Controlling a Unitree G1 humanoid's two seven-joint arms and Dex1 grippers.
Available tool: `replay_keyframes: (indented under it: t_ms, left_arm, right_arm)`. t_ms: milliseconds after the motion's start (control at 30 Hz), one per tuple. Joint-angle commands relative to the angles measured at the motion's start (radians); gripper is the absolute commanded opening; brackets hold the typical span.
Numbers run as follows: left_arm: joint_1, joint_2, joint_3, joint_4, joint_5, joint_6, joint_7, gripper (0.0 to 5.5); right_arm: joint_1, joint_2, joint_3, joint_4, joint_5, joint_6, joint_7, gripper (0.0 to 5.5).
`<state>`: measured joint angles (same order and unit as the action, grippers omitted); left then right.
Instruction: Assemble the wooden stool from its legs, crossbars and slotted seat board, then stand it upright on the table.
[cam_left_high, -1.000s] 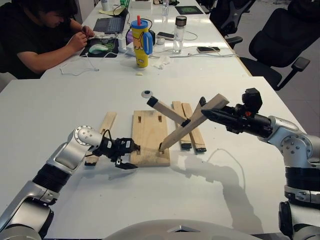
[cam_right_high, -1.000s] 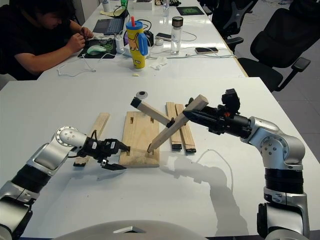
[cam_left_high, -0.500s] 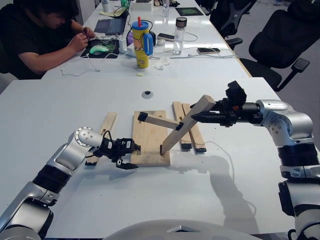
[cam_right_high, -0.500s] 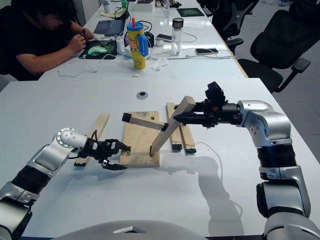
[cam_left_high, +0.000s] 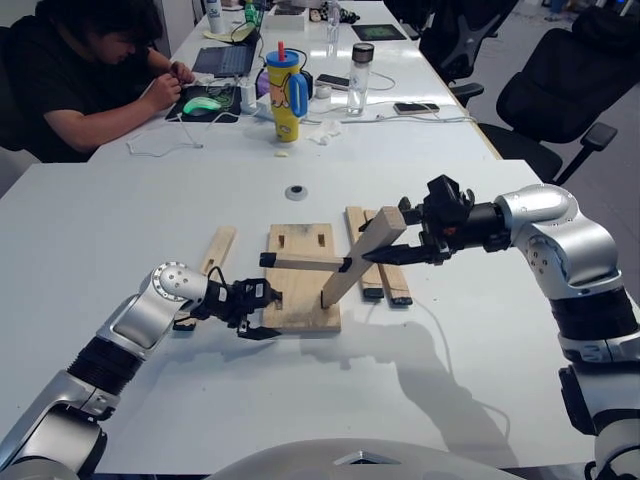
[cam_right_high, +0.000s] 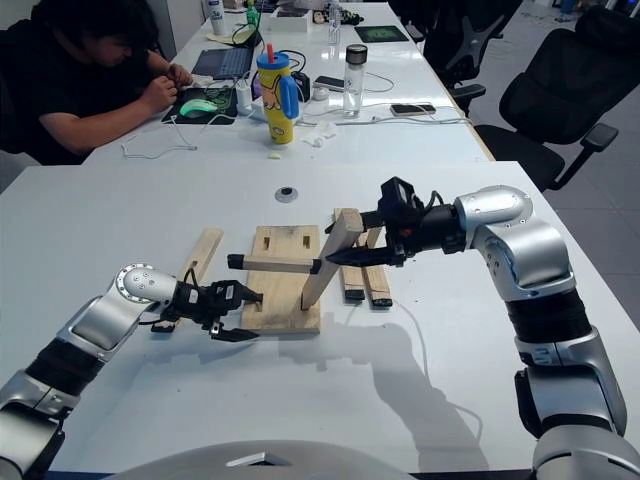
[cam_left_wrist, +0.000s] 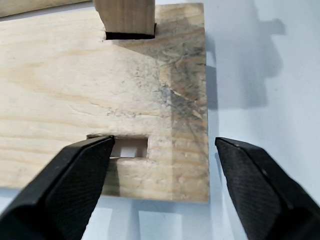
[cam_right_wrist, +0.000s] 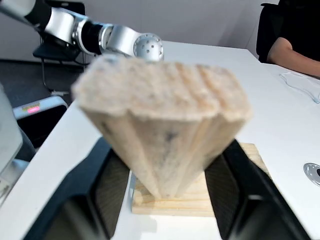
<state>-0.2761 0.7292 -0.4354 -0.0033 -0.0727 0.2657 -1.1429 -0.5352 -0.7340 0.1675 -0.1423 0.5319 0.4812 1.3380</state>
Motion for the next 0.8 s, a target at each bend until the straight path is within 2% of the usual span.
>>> replay_keyframes:
  t_ms: [33,100,133,200,367,600,700,800]
  left_arm:
    - [0.240,-0.077,-0.105,-0.002,0.013,0.220,0.092,3.72]
    - [0.264,-0.101,-0.110,-0.016,0.007,0.252,0.136,3.72]
    - [0.275,-0.114,-0.113,-0.015,0.007,0.273,0.164,3.72]
    - [0.295,-0.137,-0.106,-0.006,0.009,0.308,0.228,3.72]
    - [0.328,-0.155,-0.085,0.013,0.001,0.338,0.316,3.72]
    - [0.357,-0.157,-0.075,0.022,0.000,0.352,0.391,3.72]
    - [0.364,-0.150,-0.059,0.042,0.000,0.346,0.418,3.72]
    - [0.360,-0.147,-0.047,0.055,0.003,0.353,0.440,3.72]
  right_arm:
    - [0.120,-0.005,0.124,-0.056,-0.135,0.027,-0.094,2.06]
    - [0.119,0.047,0.097,-0.043,-0.132,-0.016,-0.153,2.06]
    - [0.102,0.077,0.074,-0.029,-0.130,-0.037,-0.192,2.43]
    - [0.066,0.109,0.037,-0.016,-0.118,-0.060,-0.233,2.72]
    - [0.052,0.107,-0.006,-0.013,-0.130,-0.103,-0.254,3.55]
    - [0.178,-0.028,-0.065,-0.039,-0.143,-0.082,-0.213,3.55]
    - [0.257,-0.076,-0.137,-0.064,-0.076,-0.014,-0.203,3.55]
    - [0.293,-0.074,-0.222,-0.119,0.040,0.085,-0.212,3.55]
